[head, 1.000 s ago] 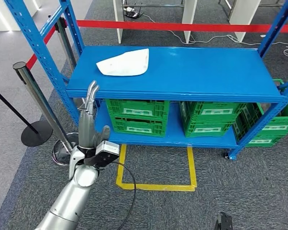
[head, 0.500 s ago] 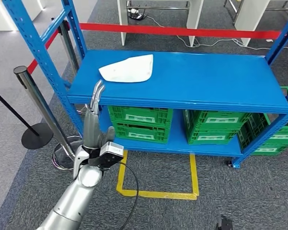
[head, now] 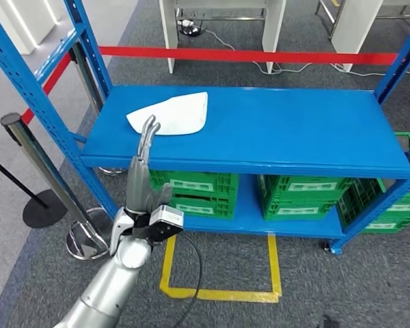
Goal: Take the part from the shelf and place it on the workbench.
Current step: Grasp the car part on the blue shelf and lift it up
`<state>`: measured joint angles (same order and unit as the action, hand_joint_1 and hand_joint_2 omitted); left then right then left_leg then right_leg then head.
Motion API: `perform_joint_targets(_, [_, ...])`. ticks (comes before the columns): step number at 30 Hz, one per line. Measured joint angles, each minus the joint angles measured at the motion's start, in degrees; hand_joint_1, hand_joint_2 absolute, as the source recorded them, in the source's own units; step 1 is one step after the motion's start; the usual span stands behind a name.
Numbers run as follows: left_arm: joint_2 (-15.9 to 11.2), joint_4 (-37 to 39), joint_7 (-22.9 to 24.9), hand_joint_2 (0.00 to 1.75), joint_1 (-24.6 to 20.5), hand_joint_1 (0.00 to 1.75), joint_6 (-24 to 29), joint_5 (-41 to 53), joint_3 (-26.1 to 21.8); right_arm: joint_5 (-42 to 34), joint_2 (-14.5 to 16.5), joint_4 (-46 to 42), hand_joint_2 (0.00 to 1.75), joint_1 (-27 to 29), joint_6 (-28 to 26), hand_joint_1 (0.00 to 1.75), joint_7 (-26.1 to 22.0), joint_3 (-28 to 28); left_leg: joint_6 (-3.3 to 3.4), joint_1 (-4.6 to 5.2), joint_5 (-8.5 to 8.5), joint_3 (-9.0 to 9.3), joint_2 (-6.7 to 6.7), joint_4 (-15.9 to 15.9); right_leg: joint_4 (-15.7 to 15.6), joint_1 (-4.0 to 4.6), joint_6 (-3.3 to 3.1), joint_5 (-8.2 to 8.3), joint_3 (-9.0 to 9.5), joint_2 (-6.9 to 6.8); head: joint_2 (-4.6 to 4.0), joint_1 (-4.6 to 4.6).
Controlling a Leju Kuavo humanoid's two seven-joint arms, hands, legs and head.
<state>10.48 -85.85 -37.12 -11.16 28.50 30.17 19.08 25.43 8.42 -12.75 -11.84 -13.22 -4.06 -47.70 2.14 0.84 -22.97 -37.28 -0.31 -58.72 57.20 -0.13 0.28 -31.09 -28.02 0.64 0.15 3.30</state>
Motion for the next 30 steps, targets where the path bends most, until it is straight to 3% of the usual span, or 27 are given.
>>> perform_joint_targets(1, [0.01,0.0,0.03,0.0,0.02,0.0,0.02,0.01,0.03,0.01,0.01,0.04,0.0,-0.06,-0.04,0.0,-0.02,-0.03,0.2,0.08,-0.45,0.34,-0.08,0.2,0.36,0.04,0.47,0.1,0.31,0.02,0.0,-0.03])
perform_joint_targets(3, [0.12,-0.11,0.03,0.0,0.09,0.0,0.07,0.1,0.11,0.01,-0.05,0.04,0.0,-0.1,-0.14,0.0,-0.11,-0.07,0.65,-0.24,-0.45,1.72,-0.16,1.02,2.99,0.04,1.15,0.96,-0.78,-0.11,0.0,0.04])
perform_joint_targets(5, [0.25,-0.22,0.01,0.0,0.15,0.0,0.13,0.19,0.2,0.01,-0.1,0.04,0.0,-0.28,-0.21,0.0,-0.17,-0.08,1.09,-0.51,-1.18,3.05,-0.1,1.33,8.53,-0.04,1.62,0.83,-4.44,-0.18,0.0,-0.15])
perform_joint_targets(7, [0.32,-0.22,0.01,0.0,0.42,0.0,0.17,0.23,0.22,0.02,-0.12,0.05,0.0,-0.27,-0.24,0.0,-0.17,-0.15,1.28,-0.52,-2.21,3.92,-0.15,1.33,14.46,-0.23,2.01,-1.95,-9.24,-0.22,0.0,-0.3])
perform_joint_targets(9, [0.33,-0.22,0.01,0.0,0.83,0.0,0.22,0.23,0.22,0.0,-0.13,0.05,0.0,-0.04,-0.25,0.0,-0.16,-0.3,1.15,-0.57,-3.3,5.01,-0.32,1.32,16.2,-0.49,2.49,-3.9,-12.5,-0.27,0.0,-0.29])
perform_joint_targets(10, [0.33,-0.22,0.01,0.0,0.96,0.0,0.25,0.23,0.22,0.0,-0.14,0.05,0.0,0.02,-0.26,0.0,-0.16,-0.37,0.99,-0.63,-3.89,5.73,-0.4,1.32,14.64,-0.62,2.75,-3.08,-12.82,-0.31,0.0,-0.28])
perform_joint_targets(11, [0.33,-0.22,0.01,0.0,1.03,0.0,0.27,0.22,0.22,0.0,-0.19,0.05,0.0,0.03,-0.26,0.0,-0.17,-0.41,0.78,-0.73,-4.52,6.55,-0.43,1.31,11.61,-0.75,2.95,-0.96,-12.3,-0.38,0.0,-0.29])
perform_joint_targets(12, [0.34,-0.22,0.01,0.0,1.05,0.0,0.29,0.22,0.22,0.0,-0.23,0.05,0.0,0.03,-0.26,0.0,-0.18,-0.43,0.5,-0.81,-5.2,7.3,-0.43,1.31,7.79,-0.91,3.13,2.17,-11.33,-0.51,0.0,-0.31])
perform_joint_targets(14, [0.34,-0.27,0.01,0.0,1.05,0.0,0.32,0.2,0.22,0.01,-0.28,0.09,0.0,-0.01,-0.23,0.0,-0.18,-0.46,-0.21,-0.76,-6.6,8.52,-0.44,1.23,2.3,-0.98,2.53,5.97,-9.51,-0.79,0.0,-0.36])
perform_joint_targets(15, [0.35,-0.36,0.01,0.0,1.04,0.0,0.34,0.2,0.22,0.0,-0.27,0.12,0.0,-0.01,-0.2,0.0,-0.17,-0.47,-0.62,-0.67,-7.06,8.96,-0.43,1.17,1.22,-0.95,1.91,6.66,-8.99,-0.85,0.0,-0.37])
perform_joint_targets(17, [0.36,-0.63,0.01,0.0,0.99,0.0,0.43,0.21,0.22,-0.01,-0.28,0.14,0.0,-0.03,-0.16,0.0,-0.16,-0.5,-1.3,-0.63,-7.38,9.45,-0.4,0.79,1.17,-0.86,0.64,6.22,-8.14,-0.75,0.0,-0.31])
perform_joint_targets(19, [0.33,-0.85,0.01,0.0,0.95,0.0,0.49,0.23,0.22,-0.01,-0.29,0.14,0.0,-0.05,-0.16,0.0,-0.18,-0.56,-1.85,-0.76,-7.1,8.22,-0.27,-2.38,1.14,-0.95,-0.12,5.83,-7.26,-0.61,0.0,-0.28])
perform_joint_targets(21, [0.28,-0.97,0.01,0.0,0.95,0.0,0.53,0.23,0.22,-0.02,-0.29,0.14,0.0,-0.1,-0.13,0.0,-0.18,-0.61,-2.38,-0.85,-8.39,4.33,-0.14,-8.9,1.11,-0.95,-0.66,4.99,-6.27,-0.56,0.0,-0.24])
perform_joint_targets(23, [0.19,-1.01,0.01,0.0,1.08,0.0,0.58,0.23,0.22,-0.01,-0.29,0.14,0.0,-0.03,-0.08,0.0,-0.12,-0.62,-2.58,-0.85,-11.76,-0.13,-0.12,-14.66,1.11,-0.83,-0.92,3.99,-5.19,-0.52,0.0,-0.22])
perform_joint_targets(24, [0.12,-1.01,0.01,0.0,1.16,0.0,0.61,0.23,0.22,0.0,-0.29,0.15,0.0,0.04,-0.07,0.0,-0.07,-0.63,-2.48,-0.83,-12.88,-1.59,-0.12,-15.68,1.11,-0.73,-0.99,3.44,-4.52,-0.47,0.0,-0.2])
perform_joint_targets(25, [0.05,-1.02,0.01,0.0,1.21,0.0,0.63,0.24,0.21,0.0,-0.29,0.15,0.0,0.08,-0.05,0.0,-0.03,-0.63,-2.18,-0.77,-12.72,-2.21,-0.12,-14.88,1.11,-0.57,-1.03,2.87,-3.74,-0.41,0.0,-0.2])
perform_joint_targets(26, [-0.01,-1.04,0.01,0.0,1.24,0.0,0.65,0.26,0.21,0.03,-0.29,0.15,0.0,0.08,0.0,0.0,-0.08,-0.64,-1.66,-0.63,-11.12,-2.09,-0.11,-12.5,1.09,-0.36,-1.06,2.3,-2.91,-0.36,0.0,-0.2])
perform_joint_targets(28, [-0.09,-1.12,0.01,0.0,1.25,0.0,0.68,0.38,0.21,0.16,-0.2,0.17,0.0,0.02,0.33,0.0,-0.48,-0.65,0.01,0.2,-5.08,-0.93,-0.22,-5.55,1.06,0.14,-1.02,1.16,-1.45,-0.33,0.0,-0.29])
perform_joint_targets(30, [-0.17,-1.23,0.14,0.0,1.37,0.0,0.76,0.68,0.17,0.5,-0.04,0.23,0.0,-0.15,0.94,0.0,-1.24,-0.64,1.28,1.1,-1.81,-0.02,-0.87,-1.35,0.89,0.45,-0.72,-0.03,-0.69,-0.21,0.0,-0.3])
